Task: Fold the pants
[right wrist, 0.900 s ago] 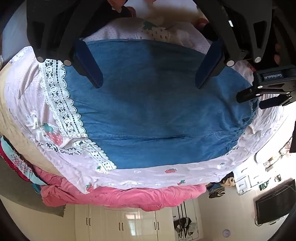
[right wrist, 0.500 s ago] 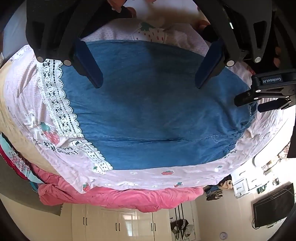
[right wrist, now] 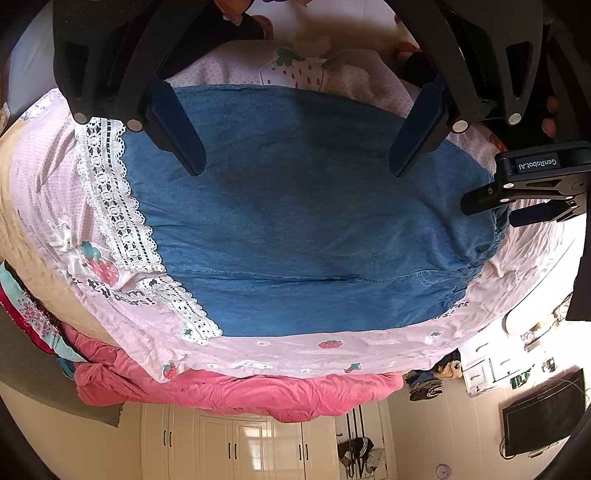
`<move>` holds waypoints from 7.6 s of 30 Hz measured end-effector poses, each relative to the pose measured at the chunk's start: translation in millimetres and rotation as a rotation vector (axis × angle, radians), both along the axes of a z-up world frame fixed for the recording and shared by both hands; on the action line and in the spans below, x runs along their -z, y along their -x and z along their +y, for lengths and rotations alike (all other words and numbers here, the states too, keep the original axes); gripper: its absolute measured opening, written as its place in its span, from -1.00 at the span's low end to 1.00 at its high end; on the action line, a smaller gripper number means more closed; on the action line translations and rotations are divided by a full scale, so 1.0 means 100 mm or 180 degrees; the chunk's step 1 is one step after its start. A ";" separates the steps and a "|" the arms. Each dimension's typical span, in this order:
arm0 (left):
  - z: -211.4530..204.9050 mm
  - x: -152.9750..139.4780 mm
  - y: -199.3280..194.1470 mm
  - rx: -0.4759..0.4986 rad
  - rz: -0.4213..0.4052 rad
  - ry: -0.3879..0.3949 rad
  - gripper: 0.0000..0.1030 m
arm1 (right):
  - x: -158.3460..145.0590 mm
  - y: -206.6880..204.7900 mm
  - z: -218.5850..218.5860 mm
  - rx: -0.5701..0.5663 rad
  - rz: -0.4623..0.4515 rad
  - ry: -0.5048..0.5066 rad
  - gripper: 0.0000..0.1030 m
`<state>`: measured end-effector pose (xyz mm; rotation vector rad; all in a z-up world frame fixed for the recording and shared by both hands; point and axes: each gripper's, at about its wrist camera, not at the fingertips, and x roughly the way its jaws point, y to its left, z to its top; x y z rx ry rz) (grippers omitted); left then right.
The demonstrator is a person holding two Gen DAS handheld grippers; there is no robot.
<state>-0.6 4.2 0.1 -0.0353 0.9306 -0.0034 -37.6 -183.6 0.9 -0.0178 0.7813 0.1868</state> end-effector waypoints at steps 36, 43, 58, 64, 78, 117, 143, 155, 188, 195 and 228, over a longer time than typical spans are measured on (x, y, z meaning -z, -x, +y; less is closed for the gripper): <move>-0.01 -0.05 0.06 0.0043 -0.0058 0.0077 0.82 | -0.07 0.07 -0.03 0.0097 -0.0008 0.0070 0.92; 0.01 -0.06 0.06 0.0049 -0.0069 0.0099 0.82 | -0.09 0.07 -0.01 0.0115 -0.0054 0.0110 0.92; 0.26 -0.12 -0.12 -0.0044 -0.0126 0.0175 0.82 | -0.18 -0.19 0.22 -0.0040 -0.0096 0.0163 0.92; 0.48 -0.14 -0.30 -0.0164 -0.0128 0.0216 0.82 | -0.24 -0.46 0.38 -0.0138 -0.0149 0.0188 0.92; 0.92 -0.18 -0.94 -0.0367 -0.0139 0.0108 0.82 | -0.15 -1.25 0.54 -0.0301 -0.0028 0.0339 0.92; 1.35 0.22 -2.19 -0.0073 0.0100 0.0040 -0.39 | 0.29 -3.54 1.80 -0.1807 0.0523 0.1202 0.92; 1.31 0.20 -1.99 0.0267 -0.0097 0.0231 -0.05 | -0.20 -2.77 1.42 -0.2173 -0.0014 0.0505 -0.93; 1.31 -0.13 -1.62 0.0341 -0.0381 0.0435 -0.52 | -0.36 -2.28 1.13 -0.1897 -0.0153 0.0094 -0.93; 1.04 -0.12 0.02 0.0558 -0.0331 0.0464 -0.49 | 0.01 -0.44 0.77 -0.1987 -0.0003 -0.0125 -0.92; 0.99 -0.04 0.03 0.0590 -0.0148 0.0294 -0.41 | 0.20 -0.36 0.87 -0.1998 0.0159 0.0052 -0.91; 1.37 0.14 -0.05 0.0218 0.0279 0.0371 0.27 | 0.41 -0.30 0.93 -0.2031 0.0349 -0.0055 -0.70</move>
